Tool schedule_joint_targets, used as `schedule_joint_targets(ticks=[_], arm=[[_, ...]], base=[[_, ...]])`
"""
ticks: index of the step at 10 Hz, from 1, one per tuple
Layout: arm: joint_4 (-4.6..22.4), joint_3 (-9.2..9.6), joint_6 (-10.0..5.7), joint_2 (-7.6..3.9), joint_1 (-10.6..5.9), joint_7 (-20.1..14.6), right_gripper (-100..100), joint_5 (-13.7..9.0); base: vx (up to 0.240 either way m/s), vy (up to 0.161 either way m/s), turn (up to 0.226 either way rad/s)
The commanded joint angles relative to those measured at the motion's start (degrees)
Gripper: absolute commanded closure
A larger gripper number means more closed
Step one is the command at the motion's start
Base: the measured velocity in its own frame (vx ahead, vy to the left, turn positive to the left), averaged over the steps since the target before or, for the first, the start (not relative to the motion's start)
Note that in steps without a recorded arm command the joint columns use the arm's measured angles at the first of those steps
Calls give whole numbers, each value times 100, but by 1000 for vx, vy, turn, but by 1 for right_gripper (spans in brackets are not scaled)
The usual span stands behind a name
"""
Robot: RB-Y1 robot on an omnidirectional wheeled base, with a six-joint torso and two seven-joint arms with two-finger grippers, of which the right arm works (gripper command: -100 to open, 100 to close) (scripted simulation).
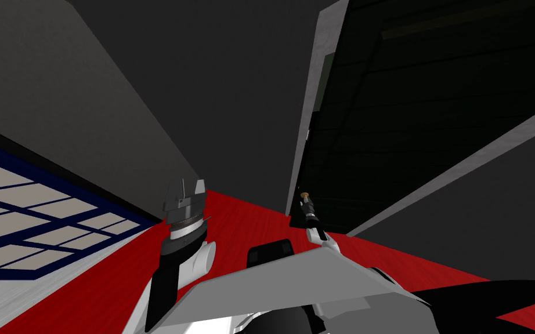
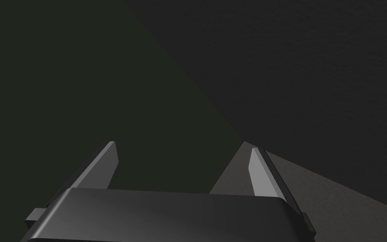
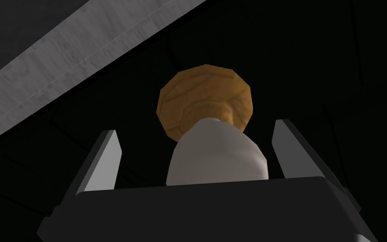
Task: Pull the door open
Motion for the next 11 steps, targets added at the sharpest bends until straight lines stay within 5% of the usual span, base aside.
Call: schedule_joint_targets(ticks=[1,11], arm=[[-23,50,-10,19,-1,-286,-100,-119],[-157,323,-63,116,1,-1734,-100,-774]], base=[[-92,-24,72],[-71,-24,56]])
